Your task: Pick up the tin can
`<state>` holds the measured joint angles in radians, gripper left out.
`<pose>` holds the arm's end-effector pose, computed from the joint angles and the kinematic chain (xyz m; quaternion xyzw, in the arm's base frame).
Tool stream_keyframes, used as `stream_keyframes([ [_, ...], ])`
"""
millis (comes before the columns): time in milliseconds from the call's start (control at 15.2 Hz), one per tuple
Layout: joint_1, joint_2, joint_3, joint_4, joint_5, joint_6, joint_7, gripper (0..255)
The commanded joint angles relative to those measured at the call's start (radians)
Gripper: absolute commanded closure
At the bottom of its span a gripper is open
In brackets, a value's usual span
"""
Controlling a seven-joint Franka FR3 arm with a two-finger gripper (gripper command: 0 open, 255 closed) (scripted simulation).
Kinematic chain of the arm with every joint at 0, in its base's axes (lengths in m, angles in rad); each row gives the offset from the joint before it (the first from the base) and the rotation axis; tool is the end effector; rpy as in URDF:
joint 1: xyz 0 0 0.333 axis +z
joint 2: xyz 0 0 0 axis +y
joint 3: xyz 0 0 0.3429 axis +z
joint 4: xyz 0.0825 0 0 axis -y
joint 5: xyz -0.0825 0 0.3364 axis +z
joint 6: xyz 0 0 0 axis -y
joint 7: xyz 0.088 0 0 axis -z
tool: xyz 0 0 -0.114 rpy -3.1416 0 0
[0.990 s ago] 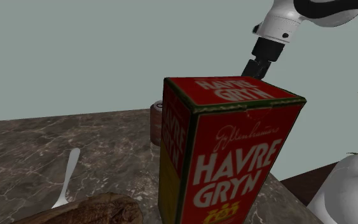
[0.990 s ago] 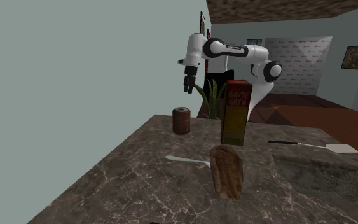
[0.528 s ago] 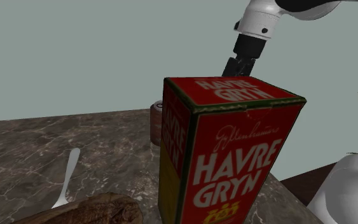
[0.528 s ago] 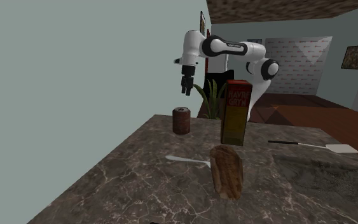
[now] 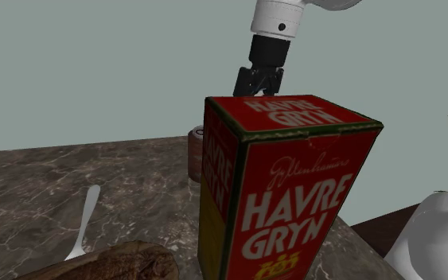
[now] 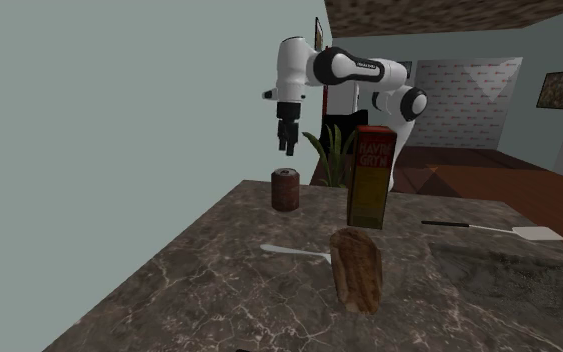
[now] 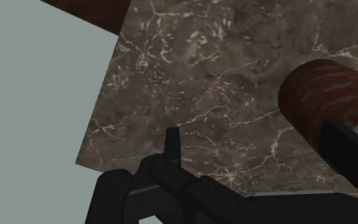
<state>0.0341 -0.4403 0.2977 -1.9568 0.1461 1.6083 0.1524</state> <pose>0.3296 0.1644 0.6639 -0.9962 -0.0784 -0.0338 0.0186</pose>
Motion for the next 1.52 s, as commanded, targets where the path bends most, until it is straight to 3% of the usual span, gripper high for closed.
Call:
stream_keyframes([
  [0, 0.006, 0.065, 0.043, 0.054, -0.007, 0.0, 0.049, 0],
  [528, 0.052, 0.381, 0.21, 0.37, -0.108, -0.07, 0.264, 0],
  [1188, 0.052, 0.352, 0.204, 0.237, -0.094, 0.038, 0.252, 0],
  [1254, 0.052, 0.353, 0.204, 0.239, -0.095, 0.037, 0.252, 255],
  [1452, 0.052, 0.354, 0.203, 0.239, -0.095, 0.037, 0.252, 255],
])
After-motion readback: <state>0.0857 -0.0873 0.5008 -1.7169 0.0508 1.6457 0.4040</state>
